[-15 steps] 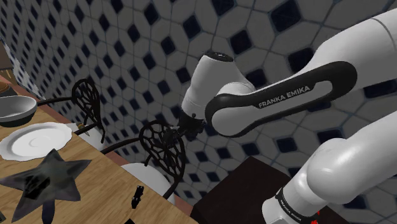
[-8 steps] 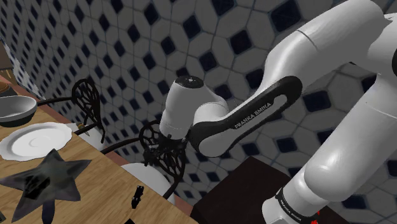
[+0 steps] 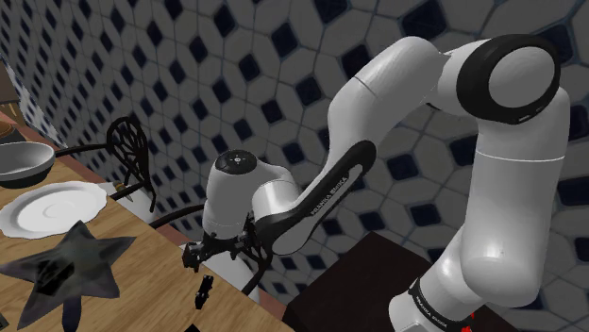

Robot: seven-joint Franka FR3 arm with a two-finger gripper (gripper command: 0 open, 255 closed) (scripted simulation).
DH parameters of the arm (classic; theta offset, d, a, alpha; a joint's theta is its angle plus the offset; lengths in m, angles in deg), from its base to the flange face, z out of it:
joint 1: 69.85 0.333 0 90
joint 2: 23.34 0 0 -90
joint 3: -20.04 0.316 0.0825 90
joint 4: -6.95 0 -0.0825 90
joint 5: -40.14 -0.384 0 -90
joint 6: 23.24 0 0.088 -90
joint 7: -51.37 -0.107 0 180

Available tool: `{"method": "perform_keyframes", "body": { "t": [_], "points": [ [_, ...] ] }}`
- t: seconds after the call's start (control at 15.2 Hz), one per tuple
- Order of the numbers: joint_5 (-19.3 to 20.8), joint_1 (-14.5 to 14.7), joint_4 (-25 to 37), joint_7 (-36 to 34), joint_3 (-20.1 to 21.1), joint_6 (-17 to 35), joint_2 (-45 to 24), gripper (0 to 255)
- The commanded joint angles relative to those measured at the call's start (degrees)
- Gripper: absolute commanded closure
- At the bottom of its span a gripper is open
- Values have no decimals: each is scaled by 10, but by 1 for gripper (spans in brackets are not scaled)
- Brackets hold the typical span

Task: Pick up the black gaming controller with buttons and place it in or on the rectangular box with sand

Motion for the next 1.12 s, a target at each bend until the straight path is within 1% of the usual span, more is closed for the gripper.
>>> {"method": "perform_keyframes", "body": {
  "t": [0.0, 0.07, 0.53, 1.06],
  "points": [
    [31, 36, 33, -38, -28, 5, -47, 0],
    [33, 40, 36, -40, -31, 5, -51, 0],
    [77, 74, 63, -72, -75, 35, -108, 0],
    [77, 74, 63, -72, -75, 35, -107, 0]
  ]
}}
